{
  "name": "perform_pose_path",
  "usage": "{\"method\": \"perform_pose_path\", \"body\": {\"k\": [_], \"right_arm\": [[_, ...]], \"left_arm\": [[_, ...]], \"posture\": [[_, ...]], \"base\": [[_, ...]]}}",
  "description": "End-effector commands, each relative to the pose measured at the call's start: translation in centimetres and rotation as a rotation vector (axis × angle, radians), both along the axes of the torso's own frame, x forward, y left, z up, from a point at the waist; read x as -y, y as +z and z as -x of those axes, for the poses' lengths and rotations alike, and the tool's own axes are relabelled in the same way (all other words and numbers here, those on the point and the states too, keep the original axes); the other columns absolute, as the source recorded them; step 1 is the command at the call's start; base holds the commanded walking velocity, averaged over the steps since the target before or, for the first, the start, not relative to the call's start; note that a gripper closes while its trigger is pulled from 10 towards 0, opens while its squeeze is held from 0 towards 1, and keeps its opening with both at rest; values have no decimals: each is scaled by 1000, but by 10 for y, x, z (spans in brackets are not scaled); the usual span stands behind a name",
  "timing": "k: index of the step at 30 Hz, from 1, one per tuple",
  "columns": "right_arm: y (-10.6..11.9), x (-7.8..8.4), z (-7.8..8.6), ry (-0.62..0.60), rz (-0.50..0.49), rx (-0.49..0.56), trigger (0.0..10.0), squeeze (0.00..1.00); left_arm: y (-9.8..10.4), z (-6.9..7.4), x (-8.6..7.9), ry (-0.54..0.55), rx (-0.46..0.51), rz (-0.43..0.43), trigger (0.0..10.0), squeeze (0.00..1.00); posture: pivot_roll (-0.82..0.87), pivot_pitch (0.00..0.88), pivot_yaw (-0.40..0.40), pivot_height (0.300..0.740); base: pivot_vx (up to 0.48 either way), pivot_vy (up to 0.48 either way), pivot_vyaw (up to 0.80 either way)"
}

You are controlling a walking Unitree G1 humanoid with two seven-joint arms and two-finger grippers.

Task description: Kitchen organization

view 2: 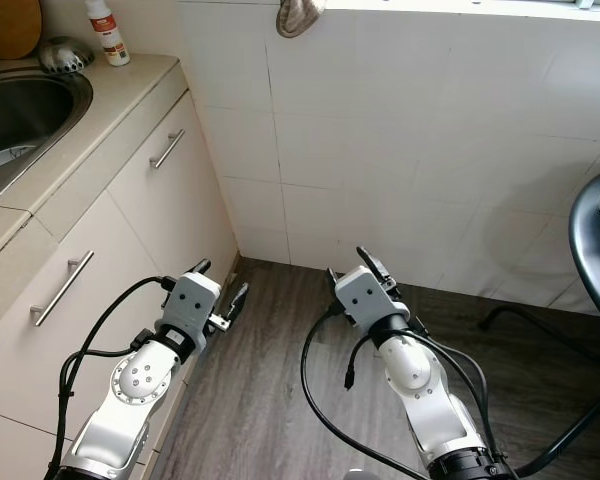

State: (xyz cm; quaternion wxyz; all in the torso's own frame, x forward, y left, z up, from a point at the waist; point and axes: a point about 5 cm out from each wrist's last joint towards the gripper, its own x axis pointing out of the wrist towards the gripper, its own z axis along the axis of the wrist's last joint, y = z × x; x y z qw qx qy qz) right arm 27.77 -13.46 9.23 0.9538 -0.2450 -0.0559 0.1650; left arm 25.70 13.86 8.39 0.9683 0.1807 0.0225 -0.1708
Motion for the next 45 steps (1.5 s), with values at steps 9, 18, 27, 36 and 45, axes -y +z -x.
{"method": "perform_pose_path", "body": {"k": [9, 18, 27, 36, 45], "right_arm": [[-3, 10, -4, -71, -25, -36, 10000, 0], [-1, 15, -6, -104, -24, -36, 10000, 0], [0, 16, -7, -98, -12, -29, 10000, 0], [0, 15, -8, -90, 9, -25, 10000, 0], [1, 14, -8, -86, 18, -15, 10000, 0]], "left_arm": [[1, -1, 0, 8, 6, 40, 10000, 0], [2, -2, 1, 12, 9, 53, 10000, 0], [3, -4, 2, 15, 14, 55, 10000, 0], [9, -6, 1, 11, 31, 62, 10000, 0], [57, -25, -2, -53, 189, 90, 10000, 0]], "posture": [[-148, 7, 18, 740], [-151, 20, 9, 740], [-149, 23, 3, 740], [-151, 24, 3, 740], [-149, 22, -1, 740]], "base": [[0, 0, -800], [0, 0, -800], [0, 0, -800], [0, 0, -67], [0, 0, 0]]}}
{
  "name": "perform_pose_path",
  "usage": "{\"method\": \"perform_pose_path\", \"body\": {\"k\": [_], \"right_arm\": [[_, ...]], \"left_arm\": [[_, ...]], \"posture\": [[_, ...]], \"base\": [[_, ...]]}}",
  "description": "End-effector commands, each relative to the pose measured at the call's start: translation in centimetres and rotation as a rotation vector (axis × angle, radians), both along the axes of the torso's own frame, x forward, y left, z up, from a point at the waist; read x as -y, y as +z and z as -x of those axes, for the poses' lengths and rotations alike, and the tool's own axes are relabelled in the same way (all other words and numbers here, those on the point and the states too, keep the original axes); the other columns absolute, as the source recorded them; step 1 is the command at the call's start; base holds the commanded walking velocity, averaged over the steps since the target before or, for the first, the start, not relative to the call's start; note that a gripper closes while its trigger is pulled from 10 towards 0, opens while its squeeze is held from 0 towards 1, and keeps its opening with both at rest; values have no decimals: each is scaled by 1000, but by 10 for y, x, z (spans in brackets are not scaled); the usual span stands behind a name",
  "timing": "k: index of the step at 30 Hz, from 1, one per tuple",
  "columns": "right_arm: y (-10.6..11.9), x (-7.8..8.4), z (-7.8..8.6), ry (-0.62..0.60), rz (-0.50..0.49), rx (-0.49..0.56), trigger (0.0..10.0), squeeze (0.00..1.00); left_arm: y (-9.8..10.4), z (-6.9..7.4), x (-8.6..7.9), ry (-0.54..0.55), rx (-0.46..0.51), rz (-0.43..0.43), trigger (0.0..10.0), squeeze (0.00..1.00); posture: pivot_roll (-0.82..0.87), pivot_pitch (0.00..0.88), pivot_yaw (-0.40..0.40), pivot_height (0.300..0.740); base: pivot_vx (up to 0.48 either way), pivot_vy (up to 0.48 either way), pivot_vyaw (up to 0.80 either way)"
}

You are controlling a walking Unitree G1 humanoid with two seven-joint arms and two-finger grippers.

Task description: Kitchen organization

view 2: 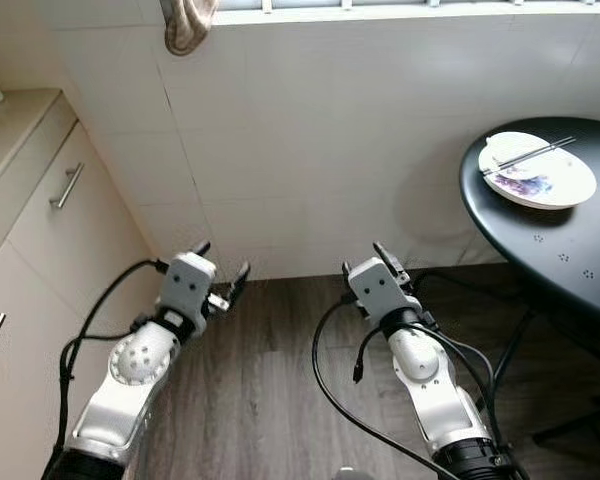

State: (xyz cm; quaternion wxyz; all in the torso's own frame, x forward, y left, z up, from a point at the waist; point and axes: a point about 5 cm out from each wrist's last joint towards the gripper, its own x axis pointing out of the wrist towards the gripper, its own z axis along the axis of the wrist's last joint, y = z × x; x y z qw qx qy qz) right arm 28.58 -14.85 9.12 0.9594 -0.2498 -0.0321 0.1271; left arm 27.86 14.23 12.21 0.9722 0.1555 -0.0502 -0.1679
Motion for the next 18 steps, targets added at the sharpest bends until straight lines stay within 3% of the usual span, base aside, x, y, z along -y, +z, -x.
{"method": "perform_pose_path", "body": {"k": [1, 2, 3, 4, 5, 9, 10, 11, 17, 18], "right_arm": [[3, 1, 0, -1, 8, 16, 10000, 0], [3, 1, 0, -3, 7, 20, 10000, 0], [3, 1, -1, -4, 6, 22, 10000, 0], [3, 1, -1, -4, 6, 22, 10000, 0], [3, 1, -1, -3, 6, 21, 10000, 0], [3, -1, -2, 2, 7, 20, 10000, 0], [3, -1, -2, 2, 7, 20, 10000, 0], [3, -2, -2, 3, 7, 21, 10000, 0], [3, -1, -1, -1, 6, 22, 10000, 0], [3, -1, -1, -1, 6, 22, 10000, 0]], "left_arm": [[34, -6, 3, -63, 105, 28, 10000, 0], [52, -8, 5, -99, 158, 52, 10000, 0], [92, -12, 8, -163, 276, 109, 10000, 0], [92, -12, 8, -163, 276, 109, 10000, 0], [121, -13, 10, -213, 363, 144, 10000, 0], [164, -12, 12, -316, 504, 157, 10000, 0], [164, -12, 12, -316, 504, 157, 10000, 0], [180, -10, 14, -366, 547, 161, 10000, 0], [215, 0, 19, -487, 634, 180, 10000, 0], [227, 4, 20, -524, 656, 220, 10000, 0]], "posture": [[-147, 22, -2, 740], [-147, 22, -2, 740], [-143, 21, -6, 740], [-143, 21, -6, 740], [-143, 21, -6, 740], [-145, 18, -3, 740], [-145, 18, -3, 740], [-148, 17, -2, 740], [-153, 16, 1, 740], [-153, 16, 1, 740]], "base": [[0, 0, 0], [0, 0, 0], [0, 0, 0], [0, 0, 0], [0, 0, 0], [0, 0, 0], [0, 0, 0], [0, 0, 0], [0, 0, 0], [0, 0, 0]]}}
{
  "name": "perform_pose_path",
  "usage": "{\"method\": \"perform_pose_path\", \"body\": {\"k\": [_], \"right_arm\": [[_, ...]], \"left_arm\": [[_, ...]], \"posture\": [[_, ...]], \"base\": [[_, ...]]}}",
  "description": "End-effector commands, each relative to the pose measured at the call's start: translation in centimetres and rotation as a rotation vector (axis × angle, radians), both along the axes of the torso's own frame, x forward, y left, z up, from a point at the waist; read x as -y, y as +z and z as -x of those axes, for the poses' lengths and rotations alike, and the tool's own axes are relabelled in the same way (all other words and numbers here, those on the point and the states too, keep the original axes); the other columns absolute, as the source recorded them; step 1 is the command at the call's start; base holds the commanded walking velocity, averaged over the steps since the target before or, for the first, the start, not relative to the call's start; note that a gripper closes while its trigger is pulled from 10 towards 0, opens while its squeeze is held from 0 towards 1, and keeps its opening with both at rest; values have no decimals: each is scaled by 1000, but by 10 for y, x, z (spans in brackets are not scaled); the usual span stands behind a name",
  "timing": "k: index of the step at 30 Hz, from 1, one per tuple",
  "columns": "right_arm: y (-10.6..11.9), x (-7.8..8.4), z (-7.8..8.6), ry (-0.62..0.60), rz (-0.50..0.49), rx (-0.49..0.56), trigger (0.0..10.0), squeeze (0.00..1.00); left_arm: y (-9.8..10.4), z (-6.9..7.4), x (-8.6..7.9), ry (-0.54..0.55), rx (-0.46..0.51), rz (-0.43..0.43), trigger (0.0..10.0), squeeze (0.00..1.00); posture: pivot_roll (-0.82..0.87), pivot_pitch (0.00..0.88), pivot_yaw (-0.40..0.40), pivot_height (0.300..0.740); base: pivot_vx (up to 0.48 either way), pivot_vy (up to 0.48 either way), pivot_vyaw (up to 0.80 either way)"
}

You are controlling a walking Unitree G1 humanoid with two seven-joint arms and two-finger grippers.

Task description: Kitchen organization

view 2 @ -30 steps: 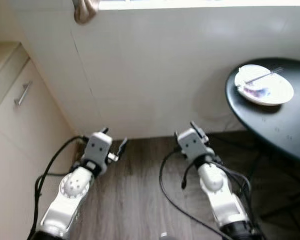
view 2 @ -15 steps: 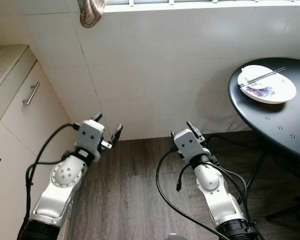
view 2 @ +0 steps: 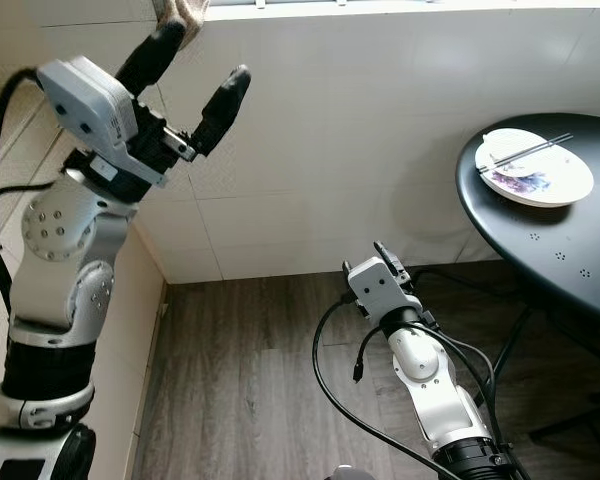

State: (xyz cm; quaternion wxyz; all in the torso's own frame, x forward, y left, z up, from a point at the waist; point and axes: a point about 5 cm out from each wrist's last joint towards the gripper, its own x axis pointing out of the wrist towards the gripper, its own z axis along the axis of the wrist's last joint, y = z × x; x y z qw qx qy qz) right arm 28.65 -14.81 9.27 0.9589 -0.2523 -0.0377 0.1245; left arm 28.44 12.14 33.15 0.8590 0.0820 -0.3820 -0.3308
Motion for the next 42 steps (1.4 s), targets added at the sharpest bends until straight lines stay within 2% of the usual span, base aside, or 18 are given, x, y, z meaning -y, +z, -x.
{"method": "perform_pose_path", "body": {"k": [1, 3, 5, 7, 10, 11, 18, 24, 27, 33, 37, 39, 40, 41, 42], "right_arm": [[1, -1, -1, 1, 3, 9, 10000, 0], [1, -1, -1, 1, 3, 8, 10000, 0], [0, -2, -2, 3, 3, 7, 10000, 0], [0, -4, -3, 4, 2, 6, 10000, 0], [0, -4, -3, 3, 1, 6, 10000, 0], [0, -4, -2, 2, 1, 5, 10000, 0], [-1, -2, -3, 5, 6, 1, 10000, 0], [-1, -1, -2, 9, 13, 2, 10000, 0], [-2, 1, -1, 7, 17, -2, 10000, 0], [-1, 3, -1, 13, 26, -6, 10000, 0], [-2, 3, -1, 16, 30, -9, 10000, 0], [-1, 4, -1, 17, 32, -10, 10000, 0], [-2, 4, 0, 17, 33, -11, 10000, 0], [-2, 4, 0, 16, 32, -13, 10000, 0], [-2, 5, 1, 15, 31, -14, 10000, 0]], "left_arm": [[21, 11, -1, -59, 62, 28, 10000, 0], [44, 20, 1, -142, 115, 87, 10000, 0], [73, 36, 4, -230, 227, 90, 10000, 0], [93, 49, 5, -290, 317, 77, 10000, 0], [102, 56, 5, -316, 355, 80, 10000, 0], [112, 65, 5, -353, 400, 83, 10000, 0], [130, 84, 5, -414, 487, 82, 10000, 0], [136, 88, 5, -430, 512, 84, 10000, 0], [137, 85, 2, -375, 527, 92, 10000, 0], [145, 89, 2, -403, 521, 128, 10000, 0], [145, 87, 2, -398, 516, 135, 10000, 0], [140, 89, 8, -419, 523, 124, 10000, 0], [140, 85, 4, -398, 504, 137, 10000, 0], [134, 72, -4, -345, 445, 167, 10000, 0], [130, 66, -7, -321, 414, 179, 10000, 0]], "posture": [[-153, 16, 1, 740], [-150, 17, 1, 740], [-145, 7, 0, 740], [-146, 8, 2, 740], [-147, 6, 3, 740], [-147, 7, 4, 740], [-145, 17, -13, 740], [-153, 32, -22, 740], [-158, 34, -26, 740], [-164, 45, -35, 740], [-163, 42, -35, 740], [-171, 41, -35, 740], [-174, 43, -29, 740], [-180, 45, -27, 740], [-180, 45, -27, 740]], "base": [[0, 0, 0], [0, 0, 0], [0, 0, 0], [0, 0, 0], [0, 0, 0], [0, 0, 0], [0, 0, 0], [0, 0, 0], [0, 0, 0], [0, 0, 0], [0, 0, 0], [0, 0, 0], [0, 0, 0], [0, 0, 0], [0, 0, 0]]}}
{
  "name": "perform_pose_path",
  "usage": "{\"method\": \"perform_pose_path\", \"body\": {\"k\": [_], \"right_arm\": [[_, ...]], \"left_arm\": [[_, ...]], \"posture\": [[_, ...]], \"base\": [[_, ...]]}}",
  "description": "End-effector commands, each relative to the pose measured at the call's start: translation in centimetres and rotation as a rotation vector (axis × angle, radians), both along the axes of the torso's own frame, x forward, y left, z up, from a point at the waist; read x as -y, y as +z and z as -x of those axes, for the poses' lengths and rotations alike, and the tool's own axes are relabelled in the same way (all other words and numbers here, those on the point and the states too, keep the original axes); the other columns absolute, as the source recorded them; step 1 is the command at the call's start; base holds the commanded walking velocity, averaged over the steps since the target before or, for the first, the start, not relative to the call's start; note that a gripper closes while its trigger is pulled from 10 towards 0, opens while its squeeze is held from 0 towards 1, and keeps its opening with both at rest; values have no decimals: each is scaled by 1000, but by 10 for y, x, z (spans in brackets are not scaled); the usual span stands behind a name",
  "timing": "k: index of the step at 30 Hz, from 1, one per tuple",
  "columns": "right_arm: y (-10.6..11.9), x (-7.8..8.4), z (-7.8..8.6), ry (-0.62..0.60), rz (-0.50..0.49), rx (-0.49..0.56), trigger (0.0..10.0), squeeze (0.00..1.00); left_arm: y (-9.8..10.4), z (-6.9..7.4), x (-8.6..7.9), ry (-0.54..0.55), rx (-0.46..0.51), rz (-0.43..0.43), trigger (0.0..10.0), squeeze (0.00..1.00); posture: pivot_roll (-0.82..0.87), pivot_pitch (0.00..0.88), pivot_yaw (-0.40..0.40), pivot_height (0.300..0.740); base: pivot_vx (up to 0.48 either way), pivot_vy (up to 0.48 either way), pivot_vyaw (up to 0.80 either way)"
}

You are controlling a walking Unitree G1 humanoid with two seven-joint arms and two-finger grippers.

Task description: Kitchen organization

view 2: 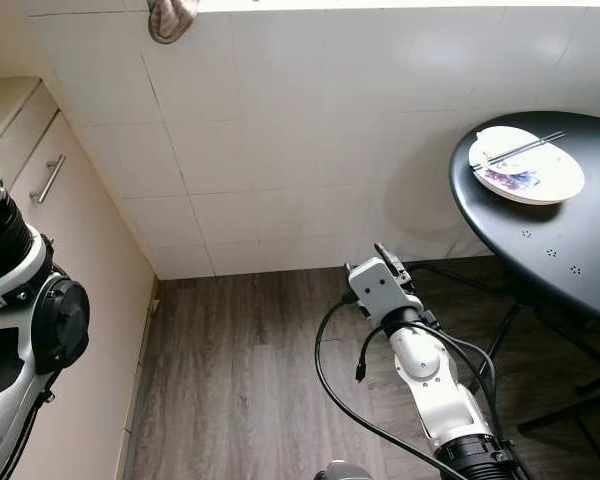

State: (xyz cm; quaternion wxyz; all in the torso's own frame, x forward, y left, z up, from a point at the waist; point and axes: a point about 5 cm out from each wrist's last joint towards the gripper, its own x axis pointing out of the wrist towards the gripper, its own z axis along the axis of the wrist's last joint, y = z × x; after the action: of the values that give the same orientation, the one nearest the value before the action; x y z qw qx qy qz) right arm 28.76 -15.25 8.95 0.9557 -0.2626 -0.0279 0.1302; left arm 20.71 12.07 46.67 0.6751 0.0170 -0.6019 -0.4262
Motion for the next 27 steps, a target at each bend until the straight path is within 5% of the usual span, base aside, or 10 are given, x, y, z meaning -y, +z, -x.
{"method": "perform_pose_path", "body": {"k": [1, 4, 6, 14, 17, 18, 24, 27], "right_arm": [[1, 0, 2, 8, 7, 4, 10000, 0], [2, 1, 2, 8, 7, 5, 10000, 0], [2, 1, 3, 5, 6, 4, 10000, 0], [3, -1, 0, 5, 2, 8, 10000, 0], [4, -2, 0, 2, -6, 20, 10000, 0], [5, -2, 0, -3, -12, 27, 10000, 0], [7, -2, 0, -8, -13, 40, 10000, 0], [7, -2, 0, -8, -13, 43, 10000, 0]], "left_arm": [[-8, -15, -9, 55, -80, 29, 10000, 0], [-30, -29, -9, 93, -179, 19, 10000, 0], [-65, -46, -8, 154, -330, -10, 10000, 0], [-127, -70, -8, 262, -576, -44, 10000, 0], [-193, -88, -16, 428, -793, -137, 10000, 0], [-231, -91, -22, 526, -911, -197, 10000, 0], [-305, -78, -38, 690, -1160, -282, 10000, 0], [-320, -68, -40, 720, -1192, -283, 10000, 0]], "posture": [[-180, 45, -27, 740], [-189, 45, -25, 740], [-195, 50, -22, 740], [-179, 41, -10, 740], [-177, 37, 6, 740], [-173, 34, 12, 740], [-168, 36, 15, 740], [-168, 36, 15, 740]], "base": [[0, 0, 0], [0, 0, 0], [0, 0, 0], [0, 0, 0], [0, 0, 0], [0, 0, 0], [0, 0, 0], [0, 0, 0]]}}
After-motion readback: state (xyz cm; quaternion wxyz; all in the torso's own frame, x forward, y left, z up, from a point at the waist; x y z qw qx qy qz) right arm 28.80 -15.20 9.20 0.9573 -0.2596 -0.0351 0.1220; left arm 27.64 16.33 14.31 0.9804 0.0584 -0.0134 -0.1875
